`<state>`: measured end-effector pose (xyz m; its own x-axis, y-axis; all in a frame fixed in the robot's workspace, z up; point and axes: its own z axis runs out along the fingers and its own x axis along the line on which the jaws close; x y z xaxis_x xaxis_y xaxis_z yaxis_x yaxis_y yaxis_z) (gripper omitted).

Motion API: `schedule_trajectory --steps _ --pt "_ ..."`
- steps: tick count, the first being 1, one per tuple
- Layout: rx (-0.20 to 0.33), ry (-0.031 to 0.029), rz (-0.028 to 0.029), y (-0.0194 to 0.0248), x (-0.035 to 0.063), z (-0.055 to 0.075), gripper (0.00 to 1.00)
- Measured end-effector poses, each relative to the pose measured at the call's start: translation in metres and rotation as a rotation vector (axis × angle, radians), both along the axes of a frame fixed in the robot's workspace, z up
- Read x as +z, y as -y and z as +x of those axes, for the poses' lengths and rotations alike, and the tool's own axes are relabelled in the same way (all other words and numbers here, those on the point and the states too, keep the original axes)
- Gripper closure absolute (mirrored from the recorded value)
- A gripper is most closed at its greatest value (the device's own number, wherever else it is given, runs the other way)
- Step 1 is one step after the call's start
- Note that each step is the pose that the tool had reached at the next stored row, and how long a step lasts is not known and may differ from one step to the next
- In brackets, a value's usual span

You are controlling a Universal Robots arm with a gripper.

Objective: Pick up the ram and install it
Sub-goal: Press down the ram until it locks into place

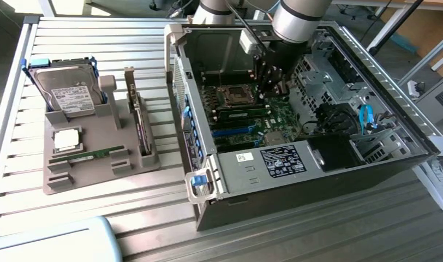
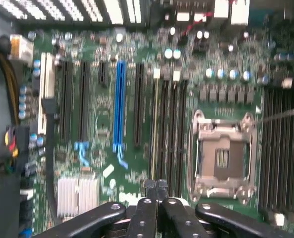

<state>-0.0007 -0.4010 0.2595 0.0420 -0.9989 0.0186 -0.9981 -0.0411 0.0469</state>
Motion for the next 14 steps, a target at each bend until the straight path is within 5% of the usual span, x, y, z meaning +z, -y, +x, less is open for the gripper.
schedule_trajectory --steps 14 --pt "0.000 0.0066 0.0005 -0.0005 -0.0049 -0.068 0.89"
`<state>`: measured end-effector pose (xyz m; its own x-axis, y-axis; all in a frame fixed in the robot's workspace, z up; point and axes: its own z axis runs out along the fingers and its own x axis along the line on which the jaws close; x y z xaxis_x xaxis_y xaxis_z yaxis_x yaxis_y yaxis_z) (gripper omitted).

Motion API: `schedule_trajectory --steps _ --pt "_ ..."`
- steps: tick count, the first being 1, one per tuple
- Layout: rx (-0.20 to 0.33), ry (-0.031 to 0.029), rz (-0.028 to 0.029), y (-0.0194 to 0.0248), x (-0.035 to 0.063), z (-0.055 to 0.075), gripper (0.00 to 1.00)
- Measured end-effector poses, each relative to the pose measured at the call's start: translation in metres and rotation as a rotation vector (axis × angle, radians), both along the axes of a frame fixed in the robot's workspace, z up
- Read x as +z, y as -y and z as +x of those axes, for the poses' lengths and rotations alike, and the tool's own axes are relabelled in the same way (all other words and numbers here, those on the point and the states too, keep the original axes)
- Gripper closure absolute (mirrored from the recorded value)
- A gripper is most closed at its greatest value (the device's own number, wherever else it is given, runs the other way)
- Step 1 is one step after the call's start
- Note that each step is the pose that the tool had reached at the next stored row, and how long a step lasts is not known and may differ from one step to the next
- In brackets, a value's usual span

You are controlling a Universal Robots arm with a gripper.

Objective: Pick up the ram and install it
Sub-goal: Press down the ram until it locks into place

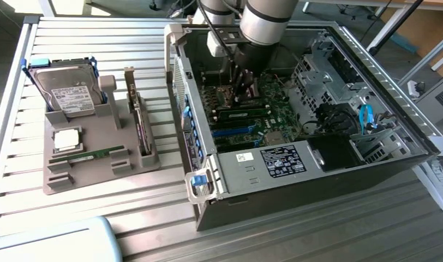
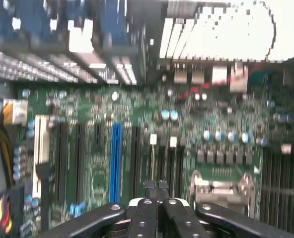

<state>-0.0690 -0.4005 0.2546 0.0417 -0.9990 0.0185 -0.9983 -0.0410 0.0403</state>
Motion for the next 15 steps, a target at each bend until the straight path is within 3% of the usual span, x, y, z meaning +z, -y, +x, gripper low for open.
schedule_trajectory --steps 3,15 --pt "0.000 0.0002 0.0015 0.0000 -0.0048 -0.008 0.89" --pt "0.000 0.0000 0.0013 0.0000 -0.0208 -0.014 0.89"
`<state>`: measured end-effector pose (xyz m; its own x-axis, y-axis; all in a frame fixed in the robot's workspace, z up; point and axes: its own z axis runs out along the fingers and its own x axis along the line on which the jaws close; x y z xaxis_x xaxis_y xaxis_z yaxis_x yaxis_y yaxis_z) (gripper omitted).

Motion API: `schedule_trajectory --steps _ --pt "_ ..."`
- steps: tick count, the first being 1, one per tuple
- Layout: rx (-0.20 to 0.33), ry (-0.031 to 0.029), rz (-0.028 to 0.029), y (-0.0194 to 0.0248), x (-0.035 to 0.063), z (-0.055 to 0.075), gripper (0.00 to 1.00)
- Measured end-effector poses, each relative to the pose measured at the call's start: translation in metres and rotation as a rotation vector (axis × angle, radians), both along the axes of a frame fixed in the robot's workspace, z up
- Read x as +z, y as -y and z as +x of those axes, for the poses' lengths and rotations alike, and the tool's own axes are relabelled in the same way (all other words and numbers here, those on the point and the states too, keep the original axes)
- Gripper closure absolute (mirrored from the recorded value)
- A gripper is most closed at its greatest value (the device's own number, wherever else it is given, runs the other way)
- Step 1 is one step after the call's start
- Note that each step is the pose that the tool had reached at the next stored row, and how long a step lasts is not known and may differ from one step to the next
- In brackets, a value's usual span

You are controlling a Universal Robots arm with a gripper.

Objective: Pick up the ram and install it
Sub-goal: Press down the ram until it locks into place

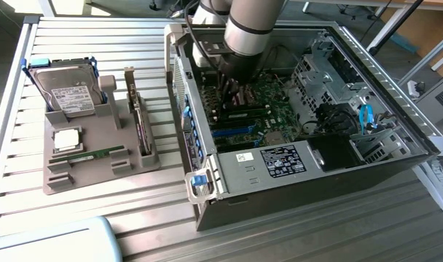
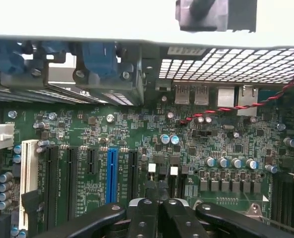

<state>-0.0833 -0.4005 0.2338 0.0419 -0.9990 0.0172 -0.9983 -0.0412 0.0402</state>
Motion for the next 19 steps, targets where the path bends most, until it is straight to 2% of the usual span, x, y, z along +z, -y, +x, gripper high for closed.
schedule_trajectory --steps 8,10,12,13,19 --pt "0.000 -0.0001 0.0001 0.0000 -0.0053 0.000 0.89" --pt "0.000 0.0018 0.0035 -0.0004 -0.0003 0.000 0.89" --pt "0.000 0.0001 0.0003 0.0000 0.0119 0.000 0.89" --pt "0.000 -0.0003 0.0005 0.0000 0.0166 0.002 0.89" --pt "0.000 -0.0087 0.0007 0.0000 0.0166 0.039 0.89"
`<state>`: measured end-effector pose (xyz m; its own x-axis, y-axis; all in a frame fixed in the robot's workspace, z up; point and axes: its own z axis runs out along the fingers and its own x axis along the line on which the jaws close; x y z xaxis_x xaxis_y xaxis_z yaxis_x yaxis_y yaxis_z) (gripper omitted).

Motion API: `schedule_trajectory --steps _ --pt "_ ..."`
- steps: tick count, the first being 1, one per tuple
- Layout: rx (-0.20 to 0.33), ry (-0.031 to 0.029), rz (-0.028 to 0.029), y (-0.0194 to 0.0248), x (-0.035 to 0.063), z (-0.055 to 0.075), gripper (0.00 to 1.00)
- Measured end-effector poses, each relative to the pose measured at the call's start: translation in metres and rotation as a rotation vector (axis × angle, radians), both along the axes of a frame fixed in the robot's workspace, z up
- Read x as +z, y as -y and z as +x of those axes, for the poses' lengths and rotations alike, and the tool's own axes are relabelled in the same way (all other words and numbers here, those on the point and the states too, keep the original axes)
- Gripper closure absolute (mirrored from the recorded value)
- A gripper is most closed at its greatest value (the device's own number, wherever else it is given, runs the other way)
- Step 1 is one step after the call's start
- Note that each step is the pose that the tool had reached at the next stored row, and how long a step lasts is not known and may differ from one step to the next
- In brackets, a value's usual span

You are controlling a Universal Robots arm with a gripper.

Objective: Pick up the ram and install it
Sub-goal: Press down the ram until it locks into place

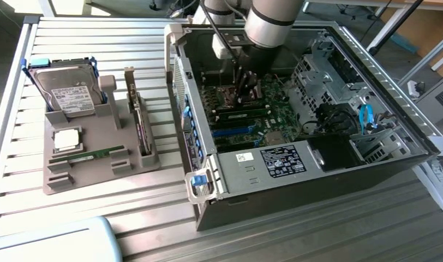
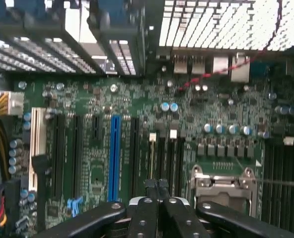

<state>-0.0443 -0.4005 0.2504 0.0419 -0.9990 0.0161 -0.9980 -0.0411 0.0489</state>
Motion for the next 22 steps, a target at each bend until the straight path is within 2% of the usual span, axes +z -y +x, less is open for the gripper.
schedule_trajectory --steps 7,8,9,18,22 --pt "0.000 -0.0114 -0.0001 0.0000 -0.0003 0.028 0.89" --pt "0.000 -0.0141 -0.0002 0.0000 -0.0005 0.032 0.89" --pt "0.000 -0.0199 -0.0001 0.0001 -0.0009 0.042 0.89" --pt "0.000 -0.0405 0.0038 0.0011 -0.0036 0.073 0.89" --pt "0.000 -0.0426 0.0040 0.0011 -0.0036 0.089 0.89"
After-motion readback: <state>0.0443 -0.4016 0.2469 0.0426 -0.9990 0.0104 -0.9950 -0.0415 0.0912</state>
